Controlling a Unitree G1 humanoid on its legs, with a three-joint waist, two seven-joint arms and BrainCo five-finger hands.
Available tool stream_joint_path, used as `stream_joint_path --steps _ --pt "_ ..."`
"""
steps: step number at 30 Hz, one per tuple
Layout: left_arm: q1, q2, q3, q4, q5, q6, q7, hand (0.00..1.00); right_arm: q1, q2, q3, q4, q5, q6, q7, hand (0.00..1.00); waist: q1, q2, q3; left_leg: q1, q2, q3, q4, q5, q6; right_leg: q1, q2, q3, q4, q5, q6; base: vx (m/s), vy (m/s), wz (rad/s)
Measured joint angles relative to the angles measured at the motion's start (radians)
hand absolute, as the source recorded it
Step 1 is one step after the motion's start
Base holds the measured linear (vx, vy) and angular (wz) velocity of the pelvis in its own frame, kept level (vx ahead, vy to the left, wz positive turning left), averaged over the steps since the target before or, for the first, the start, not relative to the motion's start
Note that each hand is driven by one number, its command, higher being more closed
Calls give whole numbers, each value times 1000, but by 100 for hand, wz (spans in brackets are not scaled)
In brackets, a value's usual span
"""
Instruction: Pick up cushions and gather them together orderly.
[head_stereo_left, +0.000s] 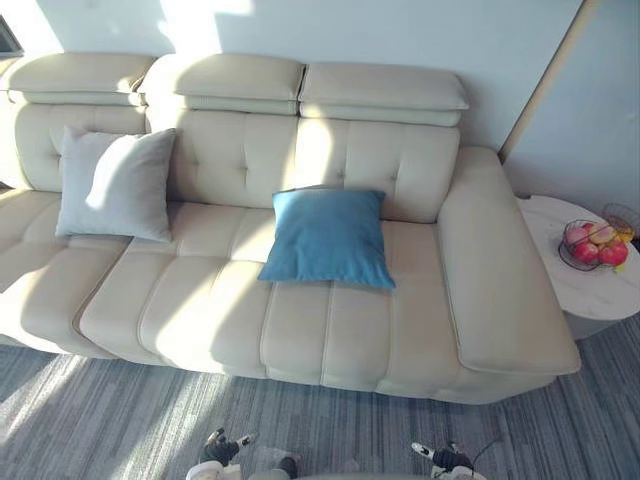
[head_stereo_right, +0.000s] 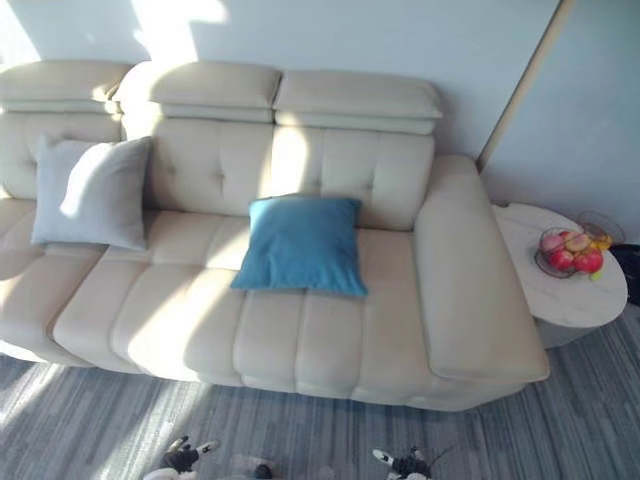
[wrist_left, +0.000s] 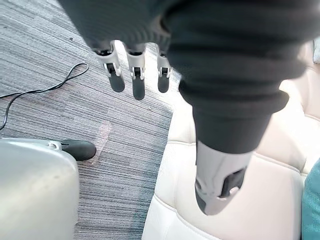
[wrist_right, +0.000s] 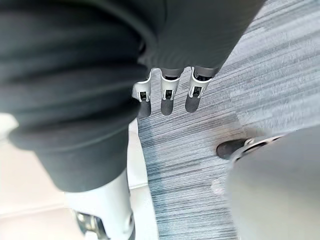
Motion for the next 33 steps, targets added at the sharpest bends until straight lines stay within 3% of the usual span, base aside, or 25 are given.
stream_joint_path --steps 5,10,13,17,19,20,21,22,23,25,27,28,29,30,32,33 --pt "-1 -7 8 -5 1 0 1 0 2 1 5 -12 0 0 -4 0 -4 -7 10 3 18 -2 14 0 -14 -23 14 26 59 -40 -5 -84 -56 -4" --pt "-8 -29 43 -25 -1 -2 3 0 -24 3 19 -43 0 6 -12 0 4 2 15 -52 46 -7 130 -85 -32 -110 56 169 84 -26 -8 -40 -6 -81" --pt "-12 -38 42 -24 -1 -1 3 0 -21 10 35 -74 0 9 -14 0 2 -1 14 -45 65 70 172 -134 -32 -139 77 274 79 -3 -2 44 39 -108" --pt "-29 -45 43 -22 5 2 1 0 -38 28 62 -87 0 11 -17 0 3 0 18 -45 86 185 212 -172 -18 -183 110 432 44 81 22 57 88 -122" --pt "-55 -59 43 -23 10 2 2 0 -49 38 108 -120 0 12 -19 0 4 18 30 -41 107 288 231 -186 1 -245 138 467 52 164 31 3 117 -151" --pt "-60 -62 43 -23 10 2 2 0 -53 39 121 -120 0 12 -18 0 5 22 33 -38 119 309 231 -186 2 -256 142 450 54 179 25 -21 93 -163" --pt "-71 -64 42 -27 11 2 2 0 -76 44 151 -123 -1 13 -18 0 11 41 45 -25 136 395 231 -188 6 -292 128 289 75 192 -23 -16 53 -116" --pt "-72 -64 42 -29 11 2 2 0 -75 46 156 -125 -1 13 -17 0 9 40 45 -21 135 414 230 -188 6 -306 114 211 99 173 -41 -27 44 -138" --pt "-73 -65 40 -35 11 4 2 0 -71 46 159 -127 -1 14 -17 0 10 40 46 2 136 475 228 -188 6 -318 66 -9 175 119 -79 -22 11 -87" --pt "-63 -59 41 -48 11 8 3 0 -67 44 162 -135 -3 13 -18 0 8 44 47 29 152 571 226 -189 5 -313 9 -245 277 41 -131 -45 -32 -102" --pt "-51 -49 37 -44 11 18 3 0 -79 40 163 -129 -6 13 -18 0 9 44 48 47 170 635 228 -191 -7 -307 -26 -340 322 -10 -138 -21 -147 -111" --pt "-46 -31 26 -41 11 20 3 0 -79 38 166 -112 -17 10 -18 0 8 17 46 57 163 643 234 -200 -34 -298 -24 -328 286 -40 -108 3 -256 -117" --pt "-47 -30 25 -35 10 22 2 0 -80 30 170 -106 -25 11 -18 0 7 21 53 59 162 634 238 -205 -41 -300 -2 -302 275 -49 -118 27 -313 -111" --pt "-52 -35 17 -18 11 25 0 0 -97 4 189 -97 -33 10 -19 0 6 43 69 52 194 598 263 -206 -42 -293 49 -260 243 -40 -129 31 -315 -103" --pt "-54 -37 0 -15 11 25 0 0 -103 -15 199 -76 -37 11 -20 0 2 52 74 21 257 576 375 -211 -38 -291 102 -214 217 -36 -137 53 -319 -97" --pt "-57 -39 -2 -13 12 26 -4 0 -96 -30 198 -72 -36 12 -21 0 0 63 85 0 327 552 516 -219 -18 -255 152 -183 189 -38 -151 66 -246 -72"
